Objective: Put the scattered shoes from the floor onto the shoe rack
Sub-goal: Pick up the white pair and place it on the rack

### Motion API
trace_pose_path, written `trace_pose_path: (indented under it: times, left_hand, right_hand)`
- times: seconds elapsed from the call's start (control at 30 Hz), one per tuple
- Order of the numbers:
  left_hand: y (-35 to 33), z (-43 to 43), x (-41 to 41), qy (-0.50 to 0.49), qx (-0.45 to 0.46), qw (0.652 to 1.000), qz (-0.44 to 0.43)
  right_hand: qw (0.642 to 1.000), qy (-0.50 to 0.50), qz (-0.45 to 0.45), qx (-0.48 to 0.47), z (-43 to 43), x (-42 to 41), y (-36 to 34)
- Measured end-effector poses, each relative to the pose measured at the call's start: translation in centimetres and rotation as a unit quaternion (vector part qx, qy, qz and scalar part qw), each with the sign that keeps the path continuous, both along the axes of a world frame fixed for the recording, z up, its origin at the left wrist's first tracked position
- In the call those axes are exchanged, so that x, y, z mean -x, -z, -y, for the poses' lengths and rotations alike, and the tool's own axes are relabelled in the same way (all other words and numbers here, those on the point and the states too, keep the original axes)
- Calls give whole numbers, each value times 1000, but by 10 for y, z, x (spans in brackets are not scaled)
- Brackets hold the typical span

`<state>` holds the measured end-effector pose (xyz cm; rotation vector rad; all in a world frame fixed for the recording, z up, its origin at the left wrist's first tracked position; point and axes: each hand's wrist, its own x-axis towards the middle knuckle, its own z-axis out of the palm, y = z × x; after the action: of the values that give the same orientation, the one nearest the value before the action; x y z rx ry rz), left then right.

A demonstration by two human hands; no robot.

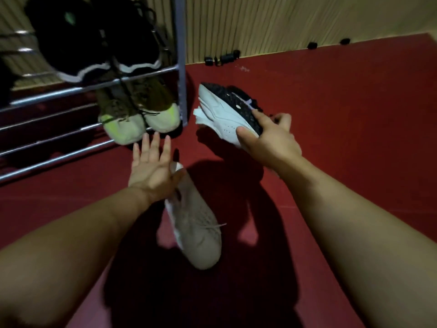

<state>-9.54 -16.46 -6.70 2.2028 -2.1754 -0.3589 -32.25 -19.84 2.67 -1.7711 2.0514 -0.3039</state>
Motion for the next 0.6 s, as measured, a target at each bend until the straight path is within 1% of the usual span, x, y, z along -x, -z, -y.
trace_pose_path:
  times: [0.13, 0.37, 0.47, 0.5, 0.53, 0.57, 0.6]
  left_hand:
    - [-9, -55, -47, -41, 14, 998, -35]
    - [0, -151, -133, -149, -14, 984, -101]
    - [10, -178, -150, -187, -1, 974, -130]
    - [12, -184, -154, -195, 5, 971, -141]
    - [13, -189, -158, -200, 8, 968, -149]
    - [13, -193, -163, -204, 10, 967, -155]
    - [12, -196, -168, -207, 11, 965, -161]
  right_hand:
    - [998, -2, 58, -31, -55, -42, 4]
    - [987, -36, 107, -113, -135, -128, 28]
    - [980, -47, 129, -143, -158, -159, 43]
    - [971, -48, 165, -165, -165, -168, 49]
    - [952, -42, 235, -193, -170, -176, 56]
    - [918, -28, 319, -234, -177, -183, 61]
    - [871, -3, 400, -283, -185, -190, 65]
